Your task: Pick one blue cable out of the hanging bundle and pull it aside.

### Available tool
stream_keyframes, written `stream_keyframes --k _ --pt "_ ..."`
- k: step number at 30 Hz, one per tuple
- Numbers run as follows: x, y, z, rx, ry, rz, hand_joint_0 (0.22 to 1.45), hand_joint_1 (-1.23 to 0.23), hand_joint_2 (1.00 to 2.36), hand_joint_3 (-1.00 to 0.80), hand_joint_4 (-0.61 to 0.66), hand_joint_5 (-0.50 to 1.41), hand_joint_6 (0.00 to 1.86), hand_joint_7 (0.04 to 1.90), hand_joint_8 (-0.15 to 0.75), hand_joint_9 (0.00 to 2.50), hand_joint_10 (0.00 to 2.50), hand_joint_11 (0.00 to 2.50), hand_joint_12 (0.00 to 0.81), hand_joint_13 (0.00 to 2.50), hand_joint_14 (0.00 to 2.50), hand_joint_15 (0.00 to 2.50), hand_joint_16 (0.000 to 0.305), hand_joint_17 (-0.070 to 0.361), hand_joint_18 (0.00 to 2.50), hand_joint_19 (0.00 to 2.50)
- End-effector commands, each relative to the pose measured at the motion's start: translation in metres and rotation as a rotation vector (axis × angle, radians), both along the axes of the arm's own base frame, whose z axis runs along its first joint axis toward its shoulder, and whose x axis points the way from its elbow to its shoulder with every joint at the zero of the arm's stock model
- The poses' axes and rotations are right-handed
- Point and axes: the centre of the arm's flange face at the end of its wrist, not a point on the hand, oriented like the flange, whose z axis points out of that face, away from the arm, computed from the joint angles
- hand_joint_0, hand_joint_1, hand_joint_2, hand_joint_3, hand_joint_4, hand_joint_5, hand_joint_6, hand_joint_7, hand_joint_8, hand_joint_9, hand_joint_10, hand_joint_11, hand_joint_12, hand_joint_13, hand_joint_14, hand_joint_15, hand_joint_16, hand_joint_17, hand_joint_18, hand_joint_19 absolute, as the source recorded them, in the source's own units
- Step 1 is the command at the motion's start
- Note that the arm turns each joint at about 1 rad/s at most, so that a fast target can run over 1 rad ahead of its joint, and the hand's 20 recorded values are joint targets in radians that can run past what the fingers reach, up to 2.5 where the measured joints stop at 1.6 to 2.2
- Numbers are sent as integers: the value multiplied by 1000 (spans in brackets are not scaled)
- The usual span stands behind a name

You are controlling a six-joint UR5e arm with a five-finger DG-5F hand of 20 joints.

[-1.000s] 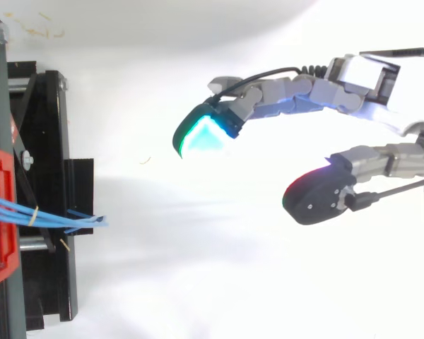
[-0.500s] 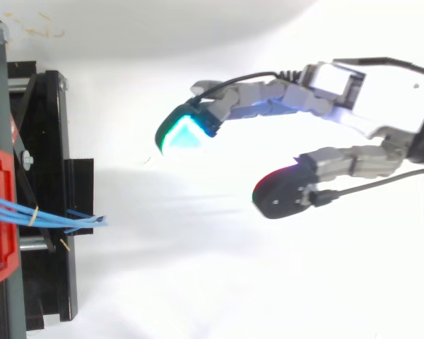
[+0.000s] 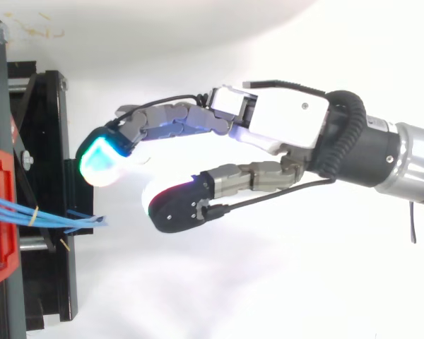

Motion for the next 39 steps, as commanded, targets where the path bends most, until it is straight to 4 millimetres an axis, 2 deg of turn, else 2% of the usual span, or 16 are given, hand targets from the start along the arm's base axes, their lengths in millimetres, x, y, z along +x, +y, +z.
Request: stream_keyframes --k 1,3,6,11,16,21,27,39 --pt "3 3 -1 -7 -1 5 538 -483 1001 -480 239 -186 502 713 239 495 0 21 331 212 0 32 48 108 153 203" --pt "8 4 -17 -1 -4 11 538 -483 1001 -479 241 -185 502 713 240 498 0 29 332 217 0 31 48 108 156 203" --pt "18 6 -26 14 -29 26 538 -483 1002 -479 245 -183 502 715 241 501 0 36 332 220 0 34 48 108 165 212" --pt "23 8 -21 15 -39 35 538 -483 1002 -478 251 -180 502 717 247 514 0 39 334 233 0 38 48 107 179 223" --pt "35 10 -46 31 -32 60 539 -484 1001 -477 258 -176 502 729 254 535 4 64 337 248 2 44 48 108 195 232" --pt "39 11 -42 68 -41 79 540 -487 1001 -478 280 -162 502 766 258 545 1 68 338 264 2 58 48 108 214 248" --pt "53 12 -17 66 -51 80 541 -490 1001 -481 311 -141 503 829 265 573 3 78 340 289 2 69 47 107 245 260" --pt "57 11 0 66 -2 82 549 -512 1001 -485 322 -106 503 949 273 637 4 108 341 343 2 91 47 105 322 293"
